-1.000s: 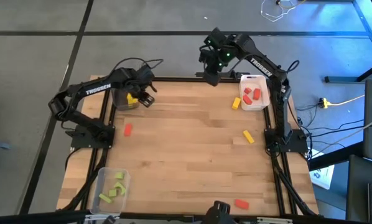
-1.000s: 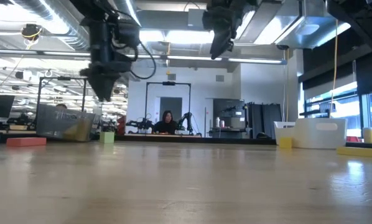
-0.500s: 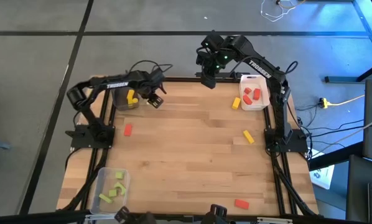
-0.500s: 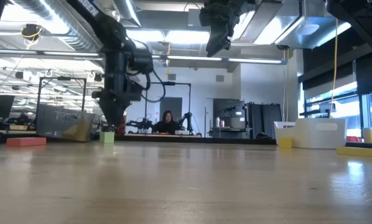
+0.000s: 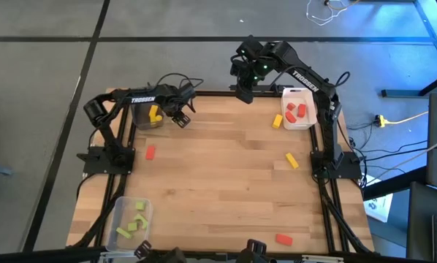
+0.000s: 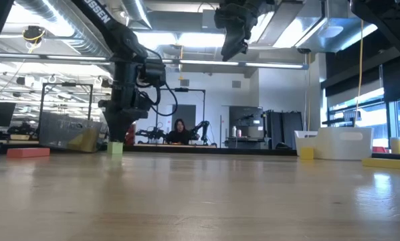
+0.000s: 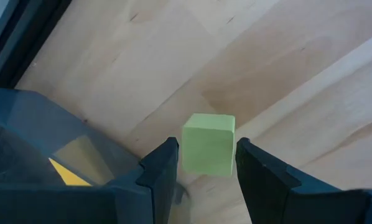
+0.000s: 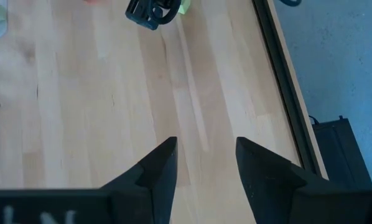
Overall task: Sort & place blocks by color
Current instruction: Put the green block into the transparent bin
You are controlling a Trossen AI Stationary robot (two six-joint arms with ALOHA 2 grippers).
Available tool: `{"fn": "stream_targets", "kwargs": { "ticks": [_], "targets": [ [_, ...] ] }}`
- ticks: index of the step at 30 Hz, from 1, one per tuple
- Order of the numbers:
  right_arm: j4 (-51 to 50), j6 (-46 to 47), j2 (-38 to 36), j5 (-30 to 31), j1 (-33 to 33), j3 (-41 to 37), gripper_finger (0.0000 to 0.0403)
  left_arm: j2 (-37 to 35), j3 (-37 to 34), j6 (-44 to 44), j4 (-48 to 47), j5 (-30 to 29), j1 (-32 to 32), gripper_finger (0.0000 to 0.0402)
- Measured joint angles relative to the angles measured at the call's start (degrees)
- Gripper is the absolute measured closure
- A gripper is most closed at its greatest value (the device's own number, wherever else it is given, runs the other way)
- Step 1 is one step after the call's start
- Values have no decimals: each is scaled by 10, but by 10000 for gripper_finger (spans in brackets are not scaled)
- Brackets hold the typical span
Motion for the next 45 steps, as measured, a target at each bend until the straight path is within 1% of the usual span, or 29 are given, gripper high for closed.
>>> {"fn": "stream_targets", "kwargs": {
  "ticks": [19,24,29,37,45],
  "targets": [
    [0,-1,0,0,0,0,240,0,0,-5,-1,-2,4,250],
    [0,-2,0,0,0,0,240,0,0,-19,8,-16,6,250],
    [0,-2,0,0,0,0,240,1,0,-21,7,4,6,250],
    [0,-2,0,0,0,0,240,1,0,-23,7,-2,7,250],
    [-1,-2,0,0,0,0,240,38,1,-32,6,-4,10,250]
  ]
}}
